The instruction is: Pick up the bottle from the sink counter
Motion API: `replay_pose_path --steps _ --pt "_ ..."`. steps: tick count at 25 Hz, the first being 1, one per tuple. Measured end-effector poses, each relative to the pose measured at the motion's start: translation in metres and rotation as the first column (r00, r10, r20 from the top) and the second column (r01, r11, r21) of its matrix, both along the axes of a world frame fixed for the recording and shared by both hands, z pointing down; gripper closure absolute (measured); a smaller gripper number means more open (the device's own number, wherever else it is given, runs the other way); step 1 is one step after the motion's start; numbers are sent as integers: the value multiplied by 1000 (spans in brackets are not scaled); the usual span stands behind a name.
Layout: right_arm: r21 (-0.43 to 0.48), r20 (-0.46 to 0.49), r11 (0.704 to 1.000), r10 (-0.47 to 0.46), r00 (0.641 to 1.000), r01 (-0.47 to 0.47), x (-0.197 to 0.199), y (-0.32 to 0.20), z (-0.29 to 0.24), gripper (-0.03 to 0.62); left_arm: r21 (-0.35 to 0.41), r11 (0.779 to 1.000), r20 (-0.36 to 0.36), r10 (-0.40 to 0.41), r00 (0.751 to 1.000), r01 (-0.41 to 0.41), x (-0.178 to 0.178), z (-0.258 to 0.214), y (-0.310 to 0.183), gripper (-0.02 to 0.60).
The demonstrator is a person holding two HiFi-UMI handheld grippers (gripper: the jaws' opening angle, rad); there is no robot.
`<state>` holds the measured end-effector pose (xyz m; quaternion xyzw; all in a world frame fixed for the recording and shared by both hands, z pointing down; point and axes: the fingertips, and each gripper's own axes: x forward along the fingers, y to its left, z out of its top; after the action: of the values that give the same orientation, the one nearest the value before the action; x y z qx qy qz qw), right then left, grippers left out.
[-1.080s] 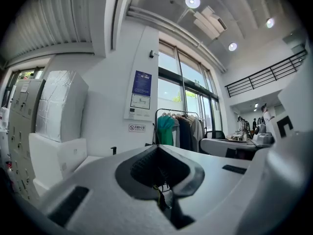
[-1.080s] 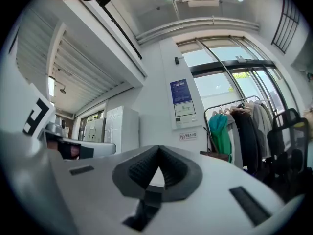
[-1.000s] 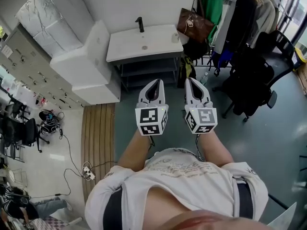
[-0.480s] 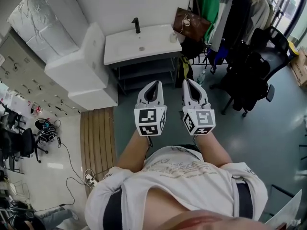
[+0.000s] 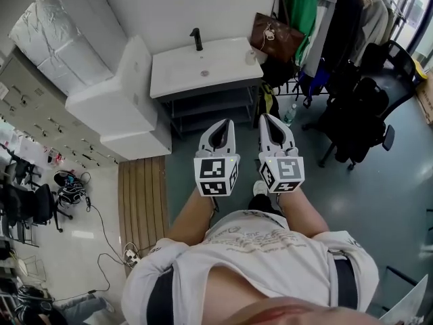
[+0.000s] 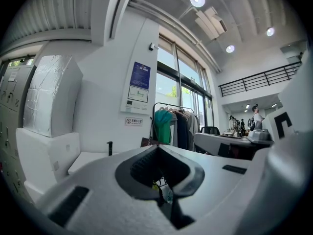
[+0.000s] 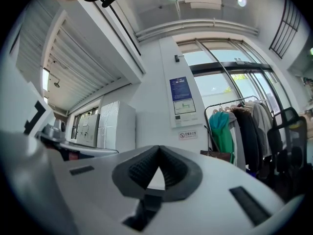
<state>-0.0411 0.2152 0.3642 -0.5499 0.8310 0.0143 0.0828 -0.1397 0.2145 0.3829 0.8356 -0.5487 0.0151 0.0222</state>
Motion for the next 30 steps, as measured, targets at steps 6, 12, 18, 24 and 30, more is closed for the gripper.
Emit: replay_pose_path --steps 6,12,18,24,30 --pt "1 8 1000 -1 1000 1 11 -52 1 569 -9 1000 27 13 1000 -12 16 4 -49 561" --pt "9 3 1000 2 1000 -2 32 -114 0 569 3 1000 41 -1 999 0 37 -1 -109 561" --pt "11 -2 1000 1 1000 -1 64 -175 -3 569 3 1000 31 -2 1000 2 70 -9 -171 561" --pt "-1 -8 1000 -12 1000 12 96 -230 1 569 -3 1000 37 -20 999 20 100 -10 -226 561" --pt "-1 -3 999 -39 999 39 119 -272 1 569 -4 999 36 -45 998 45 121 -11 -266 561"
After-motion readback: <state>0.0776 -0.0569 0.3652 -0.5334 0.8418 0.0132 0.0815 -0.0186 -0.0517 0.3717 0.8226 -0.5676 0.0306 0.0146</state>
